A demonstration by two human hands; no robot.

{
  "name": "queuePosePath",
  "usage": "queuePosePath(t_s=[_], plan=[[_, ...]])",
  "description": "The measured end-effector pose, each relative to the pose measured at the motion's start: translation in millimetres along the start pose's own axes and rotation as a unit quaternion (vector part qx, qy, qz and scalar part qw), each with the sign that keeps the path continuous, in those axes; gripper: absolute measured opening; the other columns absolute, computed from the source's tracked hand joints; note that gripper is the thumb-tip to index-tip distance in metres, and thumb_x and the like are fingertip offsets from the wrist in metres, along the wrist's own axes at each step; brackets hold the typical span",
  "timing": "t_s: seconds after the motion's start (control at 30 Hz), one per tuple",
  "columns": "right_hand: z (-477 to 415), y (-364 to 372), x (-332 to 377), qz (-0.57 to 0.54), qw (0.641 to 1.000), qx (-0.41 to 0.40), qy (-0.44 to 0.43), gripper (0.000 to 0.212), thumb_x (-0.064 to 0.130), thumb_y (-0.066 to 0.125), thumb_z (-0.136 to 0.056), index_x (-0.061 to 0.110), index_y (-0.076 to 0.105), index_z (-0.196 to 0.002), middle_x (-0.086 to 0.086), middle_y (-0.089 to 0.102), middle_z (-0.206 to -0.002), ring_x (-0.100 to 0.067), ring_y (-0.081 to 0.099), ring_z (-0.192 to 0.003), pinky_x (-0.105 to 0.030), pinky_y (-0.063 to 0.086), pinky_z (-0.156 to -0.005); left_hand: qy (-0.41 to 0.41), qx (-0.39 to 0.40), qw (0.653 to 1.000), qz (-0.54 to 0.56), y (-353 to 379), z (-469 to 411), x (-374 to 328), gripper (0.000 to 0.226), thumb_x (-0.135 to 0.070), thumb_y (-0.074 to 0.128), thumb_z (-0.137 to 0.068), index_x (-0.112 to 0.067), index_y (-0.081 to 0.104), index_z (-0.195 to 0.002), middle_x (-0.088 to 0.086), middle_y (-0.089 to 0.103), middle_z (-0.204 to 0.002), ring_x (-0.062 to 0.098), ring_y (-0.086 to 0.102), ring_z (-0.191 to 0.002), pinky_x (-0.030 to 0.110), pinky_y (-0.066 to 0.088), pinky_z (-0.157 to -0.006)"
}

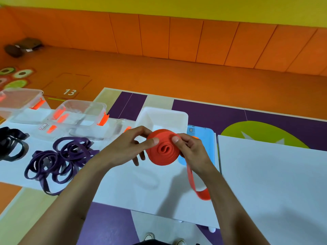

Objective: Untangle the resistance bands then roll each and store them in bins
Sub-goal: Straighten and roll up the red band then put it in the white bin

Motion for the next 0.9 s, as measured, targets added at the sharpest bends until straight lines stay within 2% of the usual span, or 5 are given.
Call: queuePosePath(t_s=[0.27, 0.47, 0.63, 0.8, 0.9], plan=[[3, -6, 1, -0.031, 0.999, 0.005, 0.017, 0.031, 0.041, 0.072, -0.082, 0.014, 0.076, -0.098, -0.002, 0.078, -0.092, -0.017, 0.074, -0.089, -0.027, 0.057, -0.081, 0.031, 0.037, 0.995, -0.089, 7, -2, -5, 0.036, -0.053, 0.065, -0.09, -0.026, 0.061, -0.113, -0.009, 0.066, -0.11, 0.022, 0.076, -0.067, 0.039, 0.062, -0.07], [5, -10, 0, -0.046, 0.998, -0.023, 0.025, 0.04, 0.05, 0.065, -0.09, 0.016, 0.075, -0.108, -0.005, 0.077, -0.102, -0.02, 0.072, -0.099, -0.033, 0.057, -0.091, 0.042, -0.021, 0.996, 0.07, 22, -2, 11, 0.043, -0.058, 0.062, -0.093, -0.023, 0.058, -0.118, -0.012, 0.066, -0.114, 0.03, 0.077, -0.082, 0.054, 0.059, -0.085], [2, -4, -1, -0.04, 0.996, -0.077, 0.018, 0.042, 0.061, 0.061, -0.091, 0.022, 0.074, -0.099, 0.005, 0.068, -0.078, -0.012, 0.059, -0.071, -0.028, 0.05, -0.066, 0.037, -0.066, 0.972, 0.223, 42, -3, 12, 0.044, -0.038, 0.06, -0.091, -0.008, 0.052, -0.122, 0.011, 0.061, -0.128, 0.033, 0.075, -0.094, 0.048, 0.063, -0.081], [0, -4, -2, -0.073, 0.993, -0.092, 0.028, 0.041, 0.055, 0.058, -0.094, 0.021, 0.074, -0.112, 0.001, 0.077, -0.104, -0.016, 0.073, -0.098, -0.032, 0.058, -0.084, -0.004, -0.069, 0.934, 0.351, 64, -6, 10, 0.031, -0.031, 0.057, -0.096, -0.008, 0.052, -0.117, 0.019, 0.067, -0.124, 0.043, 0.074, -0.096, 0.05, 0.061, -0.083], [-2, -8, 3, -0.066, 0.993, -0.091, 0.036, 0.043, 0.052, 0.057, -0.091, 0.016, 0.075, -0.107, 0.006, 0.077, -0.091, -0.008, 0.071, -0.084, -0.02, 0.053, -0.073, -0.05, -0.048, 0.926, 0.372, 68, -6, 6, 0.022, -0.024, 0.049, -0.105, -0.007, 0.051, -0.12, 0.021, 0.069, -0.118, 0.048, 0.073, -0.089, 0.051, 0.061, -0.075]])
Point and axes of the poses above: each hand's wrist, its own z-axis away from the middle knuckle, its own y-axis out of the palm, x = y × z, the point moved 1 cm from there along -z, towards the middle knuckle
